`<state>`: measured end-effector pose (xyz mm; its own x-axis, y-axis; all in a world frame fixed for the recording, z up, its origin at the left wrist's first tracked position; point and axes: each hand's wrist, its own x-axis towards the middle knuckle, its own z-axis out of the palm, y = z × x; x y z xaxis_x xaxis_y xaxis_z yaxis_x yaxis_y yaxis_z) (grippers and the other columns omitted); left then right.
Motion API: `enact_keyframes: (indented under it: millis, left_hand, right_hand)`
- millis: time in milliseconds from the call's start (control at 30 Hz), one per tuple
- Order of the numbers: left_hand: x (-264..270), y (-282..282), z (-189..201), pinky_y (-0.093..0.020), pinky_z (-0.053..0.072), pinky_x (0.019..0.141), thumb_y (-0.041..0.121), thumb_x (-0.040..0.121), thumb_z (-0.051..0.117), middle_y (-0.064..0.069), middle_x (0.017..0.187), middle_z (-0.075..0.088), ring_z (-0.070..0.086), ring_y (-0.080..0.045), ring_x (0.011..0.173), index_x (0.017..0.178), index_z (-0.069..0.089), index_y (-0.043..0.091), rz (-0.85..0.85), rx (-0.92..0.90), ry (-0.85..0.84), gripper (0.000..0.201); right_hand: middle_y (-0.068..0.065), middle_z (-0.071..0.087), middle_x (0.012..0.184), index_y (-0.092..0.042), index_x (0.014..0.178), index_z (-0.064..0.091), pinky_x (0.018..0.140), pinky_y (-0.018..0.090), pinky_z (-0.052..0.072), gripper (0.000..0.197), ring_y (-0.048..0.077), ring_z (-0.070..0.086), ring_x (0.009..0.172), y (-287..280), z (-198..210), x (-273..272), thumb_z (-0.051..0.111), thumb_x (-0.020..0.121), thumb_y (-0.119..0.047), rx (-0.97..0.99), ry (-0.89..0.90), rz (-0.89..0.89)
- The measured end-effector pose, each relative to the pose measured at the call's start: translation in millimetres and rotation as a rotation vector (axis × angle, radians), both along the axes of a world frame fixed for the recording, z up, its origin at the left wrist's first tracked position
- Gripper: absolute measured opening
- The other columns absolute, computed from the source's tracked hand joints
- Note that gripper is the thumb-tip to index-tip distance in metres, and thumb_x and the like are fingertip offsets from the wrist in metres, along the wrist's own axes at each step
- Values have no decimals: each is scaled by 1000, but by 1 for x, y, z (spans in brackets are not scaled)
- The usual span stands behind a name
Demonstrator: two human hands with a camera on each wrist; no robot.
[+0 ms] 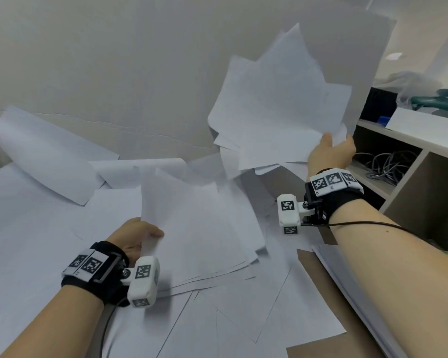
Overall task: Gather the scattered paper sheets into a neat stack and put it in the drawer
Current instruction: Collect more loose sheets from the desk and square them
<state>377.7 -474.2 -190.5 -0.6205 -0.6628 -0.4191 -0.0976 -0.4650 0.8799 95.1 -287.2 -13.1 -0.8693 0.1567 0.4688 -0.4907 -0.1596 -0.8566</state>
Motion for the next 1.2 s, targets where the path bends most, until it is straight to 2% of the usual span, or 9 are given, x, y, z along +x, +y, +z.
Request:
enact_keyframes:
  millis: [133,367,533,700,833,933,1000,1100,1200]
  left_hand:
    - [-1,6,3,-37,57,48,-20,91,47,-25,91,65,67,-37,66,117,54,-10,-9,10,55,29]
    - [-19,25,3,-44,62,67,-10,94,49,-26,119,68,72,-38,95,129,56,-1,58,67,374,37]
    - [-29,36,-1,-48,51,100,3,102,52,-14,126,69,67,-33,116,133,58,5,103,6,534,32]
    - [-34,36,-6,-53,47,105,17,102,57,-15,131,67,65,-35,119,139,54,5,128,27,565,39]
    - [-38,35,-10,-51,52,99,5,102,53,-20,116,71,70,-37,107,125,59,-4,220,92,504,26]
    - [-38,29,-11,-40,57,79,-7,94,50,-15,78,65,67,-29,71,87,61,-1,302,135,414,14]
    - [-37,21,-14,-38,53,74,-5,91,51,-10,70,54,59,-25,63,75,53,6,335,196,392,19]
    - [-32,19,-11,-42,55,81,1,98,49,-11,67,62,65,-26,60,79,54,5,325,229,404,19]
    - [-28,19,-5,-48,61,70,7,105,44,-18,90,76,76,-34,75,103,61,-4,246,224,409,21]
  right_hand:
    - [2,65,117,-13,133,57,78,15,44,35,16,62,101,2,-5,12,51,98,-10,4,-88,14]
    - [12,61,133,-5,137,53,95,29,47,39,30,59,120,-9,-77,39,51,99,-11,105,-314,41]
    - [17,59,134,1,137,48,83,32,47,41,35,60,116,-19,-123,67,51,99,-12,130,-531,119]
    - [5,70,104,-9,121,64,71,33,52,29,26,65,81,-23,-159,81,54,93,-8,144,-568,269]
    - [2,72,93,-11,105,70,73,36,56,20,24,64,74,-14,-175,85,60,88,-8,246,-572,401]
    - [7,76,97,-14,94,71,85,53,58,16,32,71,90,-4,-175,88,62,85,-3,295,-549,501]
    - [11,74,99,-9,98,70,85,52,58,19,31,71,88,7,-171,86,59,89,3,299,-565,562]
    - [12,73,96,-8,99,68,79,46,59,20,28,70,82,23,-163,79,56,93,7,288,-568,657]
    - [9,75,94,-8,101,69,65,38,61,21,25,71,81,34,-161,68,57,92,7,337,-588,714]
